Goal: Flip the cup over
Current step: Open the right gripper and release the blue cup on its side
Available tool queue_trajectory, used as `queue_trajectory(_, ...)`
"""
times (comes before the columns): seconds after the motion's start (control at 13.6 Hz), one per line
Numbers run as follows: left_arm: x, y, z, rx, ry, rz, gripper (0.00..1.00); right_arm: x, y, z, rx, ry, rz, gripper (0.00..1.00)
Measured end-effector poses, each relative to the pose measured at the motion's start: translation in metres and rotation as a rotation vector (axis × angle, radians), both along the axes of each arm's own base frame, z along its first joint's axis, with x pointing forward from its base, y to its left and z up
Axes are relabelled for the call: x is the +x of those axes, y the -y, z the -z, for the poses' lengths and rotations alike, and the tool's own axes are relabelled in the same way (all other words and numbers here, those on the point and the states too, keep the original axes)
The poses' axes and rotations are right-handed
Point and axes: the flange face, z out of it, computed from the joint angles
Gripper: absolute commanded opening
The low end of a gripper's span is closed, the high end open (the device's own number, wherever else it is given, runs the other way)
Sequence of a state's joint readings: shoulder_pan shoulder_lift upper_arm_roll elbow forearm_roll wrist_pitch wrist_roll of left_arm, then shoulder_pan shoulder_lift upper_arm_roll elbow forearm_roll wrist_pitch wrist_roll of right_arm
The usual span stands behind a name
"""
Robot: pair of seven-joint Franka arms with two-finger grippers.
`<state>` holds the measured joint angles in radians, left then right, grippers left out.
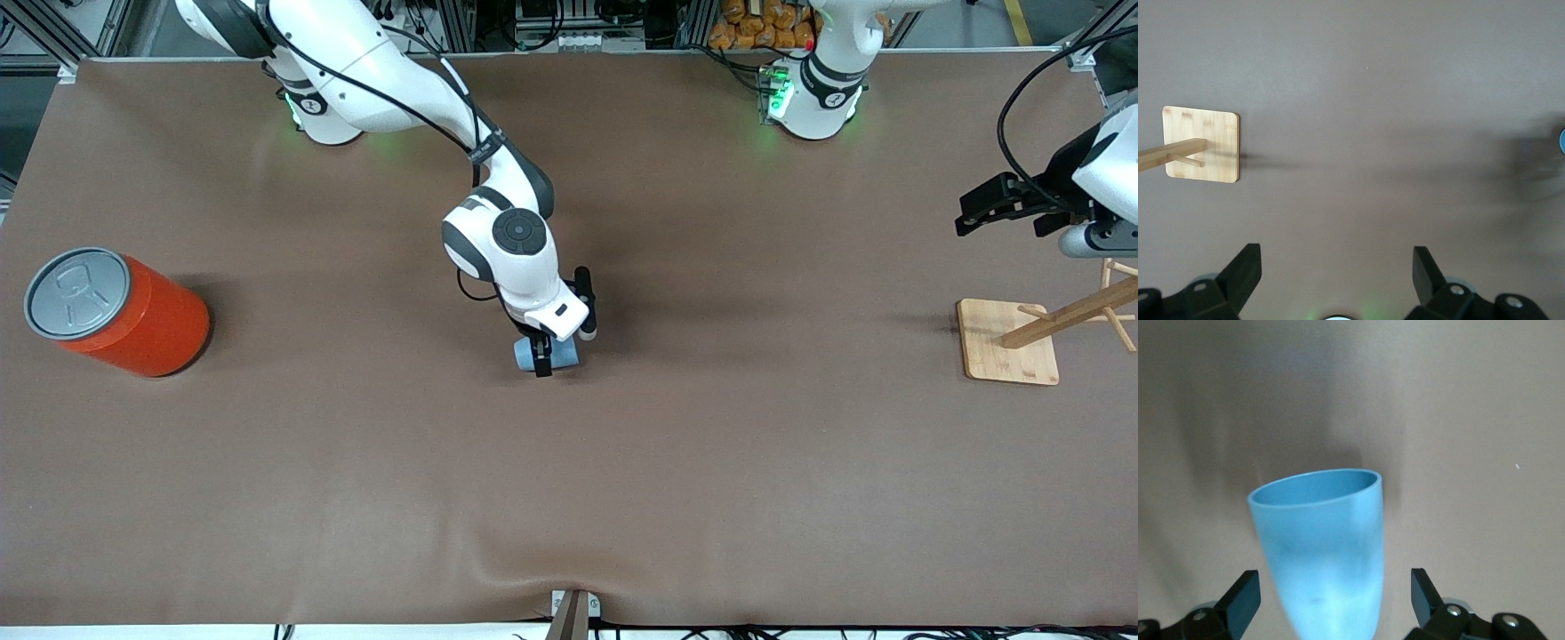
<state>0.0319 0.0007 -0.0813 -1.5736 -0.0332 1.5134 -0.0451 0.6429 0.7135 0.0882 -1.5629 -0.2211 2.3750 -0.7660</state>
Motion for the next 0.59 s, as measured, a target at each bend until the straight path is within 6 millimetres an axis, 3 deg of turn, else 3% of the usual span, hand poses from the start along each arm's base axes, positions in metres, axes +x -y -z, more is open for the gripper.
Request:
queue_trajectory(0.37,0.000,0.003,-0.001,-0.026,0.000,0.000,1.00,0.002,0.017,-0.083,-0.035,-0.007,0.259,1.00)
queue_trajectory(0.59,0.000,0.019,-0.002,-0.171,-0.008,-0.001,1.00,0.018,0.063,-0.124,-0.086,-0.026,0.462,1.00)
